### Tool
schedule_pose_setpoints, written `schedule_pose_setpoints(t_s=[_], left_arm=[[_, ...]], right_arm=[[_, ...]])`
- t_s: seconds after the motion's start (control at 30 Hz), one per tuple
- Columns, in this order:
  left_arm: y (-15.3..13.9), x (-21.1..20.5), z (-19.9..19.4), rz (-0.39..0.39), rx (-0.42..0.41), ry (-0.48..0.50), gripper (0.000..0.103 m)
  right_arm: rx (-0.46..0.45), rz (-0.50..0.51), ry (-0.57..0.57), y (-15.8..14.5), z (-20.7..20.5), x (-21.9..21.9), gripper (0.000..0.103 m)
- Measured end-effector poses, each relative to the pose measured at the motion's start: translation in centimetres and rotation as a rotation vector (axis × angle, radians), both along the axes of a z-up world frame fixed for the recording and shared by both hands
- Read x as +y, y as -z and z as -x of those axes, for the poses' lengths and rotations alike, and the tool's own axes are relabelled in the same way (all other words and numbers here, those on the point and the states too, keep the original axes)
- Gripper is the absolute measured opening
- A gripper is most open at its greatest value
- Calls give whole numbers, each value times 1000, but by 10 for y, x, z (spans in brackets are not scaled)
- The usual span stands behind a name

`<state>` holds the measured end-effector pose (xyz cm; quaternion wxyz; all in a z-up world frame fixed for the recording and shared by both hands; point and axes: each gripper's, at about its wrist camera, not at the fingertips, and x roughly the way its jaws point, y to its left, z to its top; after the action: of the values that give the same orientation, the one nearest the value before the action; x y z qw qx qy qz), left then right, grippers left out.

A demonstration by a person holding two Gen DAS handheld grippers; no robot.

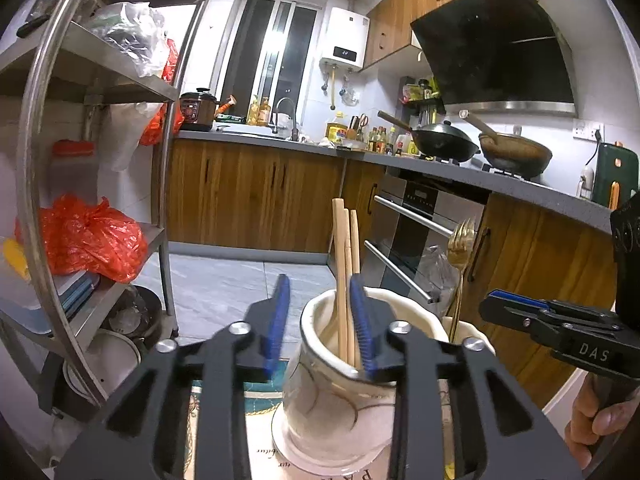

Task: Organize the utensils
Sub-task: 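Open the left tool over the tall pot while the right tool drops the gold fork into the small pot, then withdraw both open tools back over the remaining utensils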

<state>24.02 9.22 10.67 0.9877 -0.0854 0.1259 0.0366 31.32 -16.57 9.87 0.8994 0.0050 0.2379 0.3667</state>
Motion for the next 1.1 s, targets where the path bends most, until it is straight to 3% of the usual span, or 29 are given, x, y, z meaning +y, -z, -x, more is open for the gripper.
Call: schedule_pose_setpoints(t_s=[0.13, 0.4, 0.6, 0.87, 1.1], left_arm=[[-5, 0, 15, -11, -12, -1, 43], [6, 7, 53, 26, 27, -13, 48], [27, 7, 72, 19, 117, 7, 48], [63, 1, 74, 49, 272, 67, 48], [83, -16, 77, 15, 352, 133, 48]], right_arm=[[-19, -3, 1, -4, 12, -9, 19], [1, 50, -2, 14, 34, -25, 21], [40, 106, -12, 36, 47, -32, 21], [170, 179, -30, 79, 54, -43, 21], [245, 216, -67, 99, 60, -50, 21]])
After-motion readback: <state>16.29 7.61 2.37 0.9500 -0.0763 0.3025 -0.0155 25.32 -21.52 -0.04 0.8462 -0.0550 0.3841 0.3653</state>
